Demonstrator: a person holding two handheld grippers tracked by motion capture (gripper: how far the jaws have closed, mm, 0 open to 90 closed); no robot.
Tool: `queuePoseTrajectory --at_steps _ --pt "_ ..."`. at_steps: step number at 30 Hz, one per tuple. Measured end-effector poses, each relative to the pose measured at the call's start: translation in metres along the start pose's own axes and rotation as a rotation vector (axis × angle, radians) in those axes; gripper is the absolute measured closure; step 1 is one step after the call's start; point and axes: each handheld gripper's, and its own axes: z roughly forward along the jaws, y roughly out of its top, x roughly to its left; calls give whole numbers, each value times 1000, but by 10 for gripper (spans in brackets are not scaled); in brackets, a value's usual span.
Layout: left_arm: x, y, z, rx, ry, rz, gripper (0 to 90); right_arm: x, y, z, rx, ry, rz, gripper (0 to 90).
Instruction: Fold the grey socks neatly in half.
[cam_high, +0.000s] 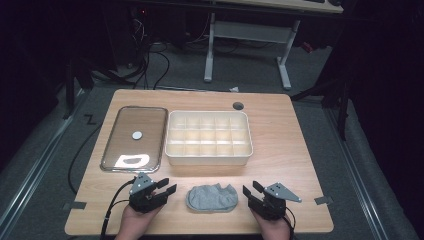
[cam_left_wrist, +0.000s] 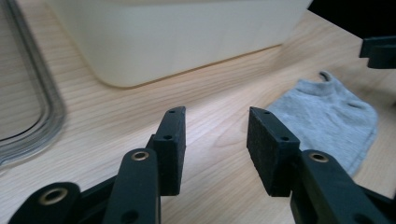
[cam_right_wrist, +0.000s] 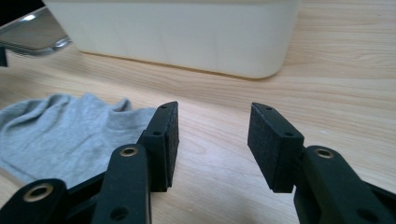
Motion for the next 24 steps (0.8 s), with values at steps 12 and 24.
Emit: queuePoseTrajectory --at_steps 12,24 --pt "-3 2 9 38 45 60 522 1 -7 -3 37 6 -9 535" --pt "-14 -2 8 58 23 70 478 6 -6 -1 33 42 -5 489"
